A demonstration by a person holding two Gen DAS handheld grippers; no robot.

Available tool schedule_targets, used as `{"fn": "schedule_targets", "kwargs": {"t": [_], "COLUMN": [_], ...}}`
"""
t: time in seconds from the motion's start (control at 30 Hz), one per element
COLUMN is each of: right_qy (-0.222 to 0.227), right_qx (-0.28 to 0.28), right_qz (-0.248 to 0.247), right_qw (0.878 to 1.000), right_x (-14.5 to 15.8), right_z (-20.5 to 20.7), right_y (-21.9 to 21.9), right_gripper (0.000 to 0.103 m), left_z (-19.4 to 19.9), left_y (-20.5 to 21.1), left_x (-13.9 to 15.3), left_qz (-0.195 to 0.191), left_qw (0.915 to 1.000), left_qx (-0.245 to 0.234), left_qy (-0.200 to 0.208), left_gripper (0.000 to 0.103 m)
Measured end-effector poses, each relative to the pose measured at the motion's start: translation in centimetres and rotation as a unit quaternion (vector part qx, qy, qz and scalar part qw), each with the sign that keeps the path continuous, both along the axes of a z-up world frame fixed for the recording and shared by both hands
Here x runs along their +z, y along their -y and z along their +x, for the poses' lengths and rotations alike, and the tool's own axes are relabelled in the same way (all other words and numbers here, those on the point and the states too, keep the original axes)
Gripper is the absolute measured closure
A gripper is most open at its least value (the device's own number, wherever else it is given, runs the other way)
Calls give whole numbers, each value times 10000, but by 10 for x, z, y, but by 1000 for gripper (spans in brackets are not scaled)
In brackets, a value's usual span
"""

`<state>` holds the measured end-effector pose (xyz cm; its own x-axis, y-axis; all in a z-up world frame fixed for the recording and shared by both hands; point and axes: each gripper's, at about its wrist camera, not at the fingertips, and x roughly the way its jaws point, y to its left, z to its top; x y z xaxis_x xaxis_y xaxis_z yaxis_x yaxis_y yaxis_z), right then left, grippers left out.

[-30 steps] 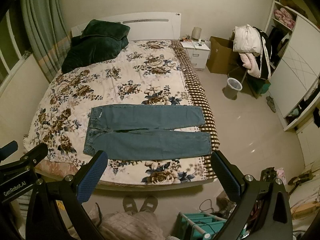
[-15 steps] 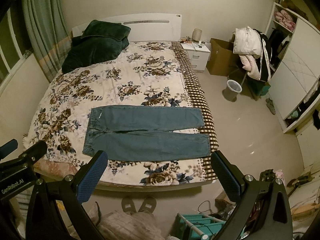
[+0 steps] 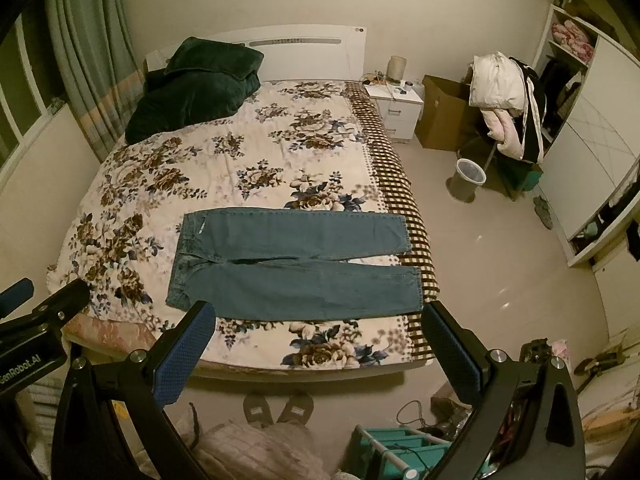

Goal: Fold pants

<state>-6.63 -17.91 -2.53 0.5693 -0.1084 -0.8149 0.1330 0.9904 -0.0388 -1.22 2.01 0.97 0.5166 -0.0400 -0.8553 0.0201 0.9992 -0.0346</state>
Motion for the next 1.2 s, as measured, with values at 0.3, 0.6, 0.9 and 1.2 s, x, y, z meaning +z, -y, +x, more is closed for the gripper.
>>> {"fn": "schedule_targets", "kwargs": {"t": [0.3,0.6,0.9,1.2], "right_qy": [22,-209,-980,-1714], "right_qx": [-280,-942,-880,385], "right_qz": [53,-13,-134,-715], "right_qw": [9996,9953,9912,9819], "right_x": [-27,-117,-235,-400], "right_z": [20,106,252,465], "right_y": [4,55,132,192], "right_gripper": [0,0,0,0], "left_z": [22,89,200,358], "left_y": [-7,-7,26,97], "left_x": [-28,-97,-174,-310], "left_qz": [150,339,504,1398], "left_qw": [9998,9993,9968,9874], "left_qx": [66,74,424,-44], "left_qy": [78,-104,-453,-738], "left_gripper": [0,0,0,0]}}
